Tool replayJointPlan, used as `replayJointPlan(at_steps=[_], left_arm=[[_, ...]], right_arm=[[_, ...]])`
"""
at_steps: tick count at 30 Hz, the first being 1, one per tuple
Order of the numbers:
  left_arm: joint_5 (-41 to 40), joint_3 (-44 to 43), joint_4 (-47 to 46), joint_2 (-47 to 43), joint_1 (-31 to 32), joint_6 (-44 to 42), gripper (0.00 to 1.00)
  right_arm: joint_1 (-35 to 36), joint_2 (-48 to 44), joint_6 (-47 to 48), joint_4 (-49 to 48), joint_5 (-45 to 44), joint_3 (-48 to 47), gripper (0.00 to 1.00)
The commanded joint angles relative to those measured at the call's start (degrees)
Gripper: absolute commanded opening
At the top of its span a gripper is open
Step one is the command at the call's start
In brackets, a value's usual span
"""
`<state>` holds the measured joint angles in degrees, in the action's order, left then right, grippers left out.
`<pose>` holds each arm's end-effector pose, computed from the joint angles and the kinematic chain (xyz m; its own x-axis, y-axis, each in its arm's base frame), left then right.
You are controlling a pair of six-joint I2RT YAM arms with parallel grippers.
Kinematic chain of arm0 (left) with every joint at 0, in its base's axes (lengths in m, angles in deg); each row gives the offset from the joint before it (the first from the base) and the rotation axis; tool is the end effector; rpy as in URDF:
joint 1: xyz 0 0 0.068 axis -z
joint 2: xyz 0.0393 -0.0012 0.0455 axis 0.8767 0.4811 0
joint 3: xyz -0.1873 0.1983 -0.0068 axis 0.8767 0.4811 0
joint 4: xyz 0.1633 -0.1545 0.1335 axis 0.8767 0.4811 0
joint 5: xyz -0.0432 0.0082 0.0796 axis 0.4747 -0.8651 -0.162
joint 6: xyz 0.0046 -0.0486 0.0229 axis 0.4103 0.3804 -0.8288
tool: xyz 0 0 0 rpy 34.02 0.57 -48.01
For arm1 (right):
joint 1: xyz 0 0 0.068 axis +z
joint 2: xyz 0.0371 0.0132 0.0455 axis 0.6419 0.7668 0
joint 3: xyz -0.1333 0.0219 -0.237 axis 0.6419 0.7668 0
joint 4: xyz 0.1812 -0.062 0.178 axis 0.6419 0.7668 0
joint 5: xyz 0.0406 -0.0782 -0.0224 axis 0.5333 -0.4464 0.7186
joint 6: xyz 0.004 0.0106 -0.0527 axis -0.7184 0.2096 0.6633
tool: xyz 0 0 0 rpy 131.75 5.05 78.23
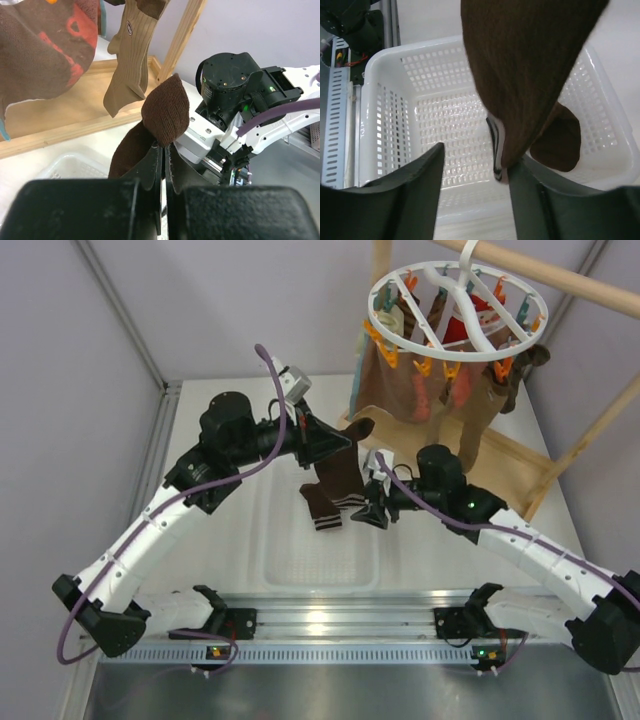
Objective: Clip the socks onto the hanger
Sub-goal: Pick up the sock from the bin.
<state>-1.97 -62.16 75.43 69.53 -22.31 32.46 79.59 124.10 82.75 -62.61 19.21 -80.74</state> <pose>0.1869 -0.1746 0.4595 -0.2964 -0.0765 -0.9520 0.8908 0.3372 -0.3045 0.1667 0.1659 0.3063 -0.0593 -0.3313 -0.9417 -0.9821 0.1885 -0.0045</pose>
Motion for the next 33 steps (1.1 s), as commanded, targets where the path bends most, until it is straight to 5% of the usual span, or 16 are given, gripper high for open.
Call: replayJointPlan(at_steps=[1,7,11,13,16,19,21,25,33], left_arm=[[0.57,-2.34,-3.99,0.06,-0.35,1.02,0.0],[0.22,-2.16,-4.34,0.06,-0.79,1.81,0.0],[-7.75,-1.9,-2.15,1.11,-2.72,1.64,0.03],[-16.34,-1.81,1.44,3.04,-6.39,1.2,0.27],[-10.47,-0.32,2.78,6.81,-20.4,8.99,0.68],[2.89,2.05,0.68,9.12,-30.11,15.25,0.87],[5.31,6.15,-4.49,6.93,-31.38,13.16,0.88],[12.59,16.19,-15.93,-6.74,-30.51,1.23,0.88],[22.63,29.64,-8.04,-27.16,-24.01,-44.38,0.83]], right_arm=[[0.95,0.76,-0.87,-5.55,0.05,-1.67,0.46],[0.95,1.3,-4.2,-6.51,-2.67,-2.99,0.0],[0.68,1.39,-12.97,-5.63,-3.99,-5.27,0.0],[0.24,1.3,-24.6,-6.77,-3.12,-6.15,0.0],[-1.25,1.65,-40.08,-9.67,-1.36,-8.08,0.0],[-3.0,2.17,-54.8,-14.42,-1.7,-8.26,0.0],[-3.54,3.4,-58.86,-14.95,-2.06,-9.58,0.0],[-3.8,6.12,-68.43,-16.36,-1.01,-11.69,0.0],[-4.24,12.37,-80.83,-19.16,4.52,-15.38,0.0]])
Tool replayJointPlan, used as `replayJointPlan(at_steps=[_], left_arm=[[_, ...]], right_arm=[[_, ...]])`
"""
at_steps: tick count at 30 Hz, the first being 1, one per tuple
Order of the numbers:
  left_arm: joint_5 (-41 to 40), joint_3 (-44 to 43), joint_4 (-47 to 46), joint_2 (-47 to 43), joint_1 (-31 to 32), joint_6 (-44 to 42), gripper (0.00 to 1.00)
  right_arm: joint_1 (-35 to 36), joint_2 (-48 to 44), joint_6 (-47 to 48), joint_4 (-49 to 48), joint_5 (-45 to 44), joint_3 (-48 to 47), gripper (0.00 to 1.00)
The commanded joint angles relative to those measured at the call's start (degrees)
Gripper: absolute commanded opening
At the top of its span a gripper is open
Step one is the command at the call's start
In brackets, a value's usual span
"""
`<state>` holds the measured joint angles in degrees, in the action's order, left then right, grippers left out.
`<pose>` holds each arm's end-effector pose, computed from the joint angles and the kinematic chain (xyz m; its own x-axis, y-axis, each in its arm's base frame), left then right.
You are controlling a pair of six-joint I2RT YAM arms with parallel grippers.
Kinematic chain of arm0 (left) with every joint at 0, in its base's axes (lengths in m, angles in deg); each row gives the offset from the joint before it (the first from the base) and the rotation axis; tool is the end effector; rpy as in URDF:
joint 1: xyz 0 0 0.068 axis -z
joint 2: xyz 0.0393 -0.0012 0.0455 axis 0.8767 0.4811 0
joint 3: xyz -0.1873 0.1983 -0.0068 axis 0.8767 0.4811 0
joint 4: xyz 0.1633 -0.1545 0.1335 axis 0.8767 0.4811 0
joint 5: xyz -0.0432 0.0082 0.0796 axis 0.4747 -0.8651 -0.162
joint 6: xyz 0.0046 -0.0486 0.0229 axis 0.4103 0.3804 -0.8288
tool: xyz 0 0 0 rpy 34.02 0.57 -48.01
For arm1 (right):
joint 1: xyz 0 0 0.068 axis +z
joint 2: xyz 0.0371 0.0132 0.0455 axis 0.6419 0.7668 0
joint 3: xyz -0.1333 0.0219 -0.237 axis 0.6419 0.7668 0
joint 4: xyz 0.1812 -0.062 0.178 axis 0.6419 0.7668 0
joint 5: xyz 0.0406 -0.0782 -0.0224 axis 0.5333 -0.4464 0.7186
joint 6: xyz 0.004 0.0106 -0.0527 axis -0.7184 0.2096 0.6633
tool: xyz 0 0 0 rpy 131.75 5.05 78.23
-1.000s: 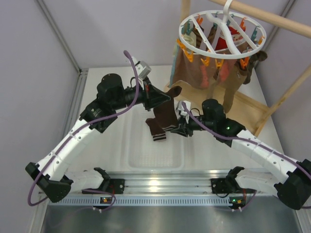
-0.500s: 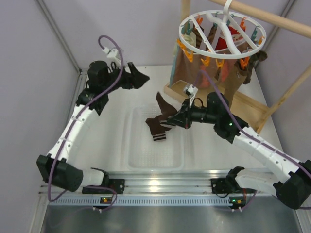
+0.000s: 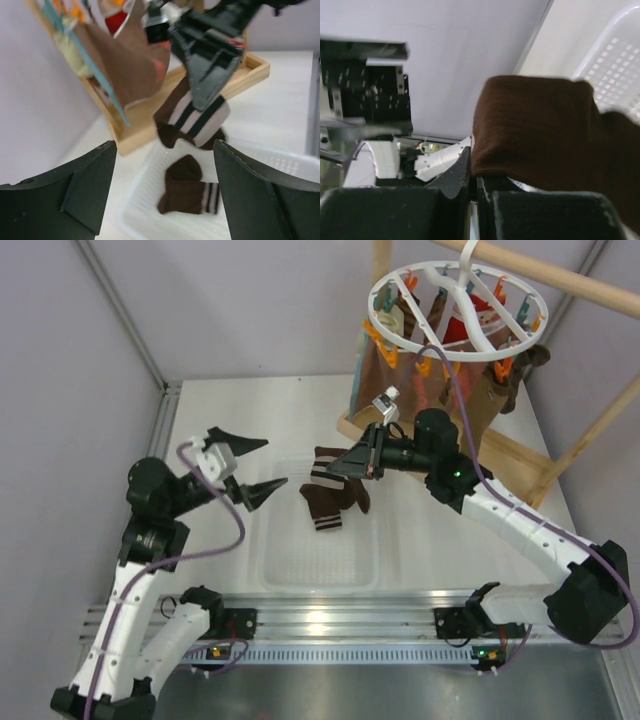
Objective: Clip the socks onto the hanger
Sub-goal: Pick up the sock from the bin.
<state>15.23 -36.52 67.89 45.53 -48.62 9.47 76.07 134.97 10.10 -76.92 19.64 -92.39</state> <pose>0.1503 -0.0609 0.4019 0.1601 0.0398 -0.9863 0.8583 0.4880 0.1590 0.2195 0.1869 0.3561 -0.8711 0.1913 -0.4524 -0.4044 0.2434 0.8816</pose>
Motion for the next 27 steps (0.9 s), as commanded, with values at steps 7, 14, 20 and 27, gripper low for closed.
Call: replayJointPlan(at_steps=[7,14,20,27], left_arm=[[2.09,6.38,10.14,-5.38,11.72,-55.65,0.78],[-0.9,9.55,3.75,-2.83,14.45,-63.43,0.74],[-0.98,11.56,-2.06,-2.57,16.64,-61.51,0.7],[-2.48,12.1,-6.54,-1.34,21.56,-59.49,0.59]], right_arm=[[-0.98,4.67,-11.54,-9.16,8.75,-4.87,0.0],[-0.9,5.29,-11.45,-11.97,14.02,-4.44,0.0],[-0.9,5.72,-10.49,-11.36,14.38,-3.03,0.0],[-0.55,6.34,-9.61,-11.18,14.29,-2.68,0.0]])
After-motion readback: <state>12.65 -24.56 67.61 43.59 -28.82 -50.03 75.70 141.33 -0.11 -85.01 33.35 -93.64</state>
